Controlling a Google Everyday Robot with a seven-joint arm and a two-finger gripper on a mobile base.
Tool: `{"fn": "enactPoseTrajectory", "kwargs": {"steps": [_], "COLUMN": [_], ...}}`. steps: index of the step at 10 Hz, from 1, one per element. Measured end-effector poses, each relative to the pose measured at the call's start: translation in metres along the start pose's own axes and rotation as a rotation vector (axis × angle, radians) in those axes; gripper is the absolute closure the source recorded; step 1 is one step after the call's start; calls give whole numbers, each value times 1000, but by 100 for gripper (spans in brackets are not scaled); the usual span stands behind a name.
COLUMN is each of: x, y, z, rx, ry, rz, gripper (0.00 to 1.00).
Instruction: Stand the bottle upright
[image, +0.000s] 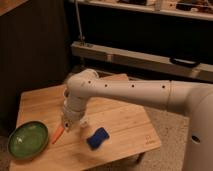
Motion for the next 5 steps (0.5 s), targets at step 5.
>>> {"fn": "enactPoseTrajectory", "kwargs": {"steps": [5], "x": [12], "y": [11], "z": [2], "rx": [-33], "ry": [-180], "rz": [31], "gripper": [90]}}
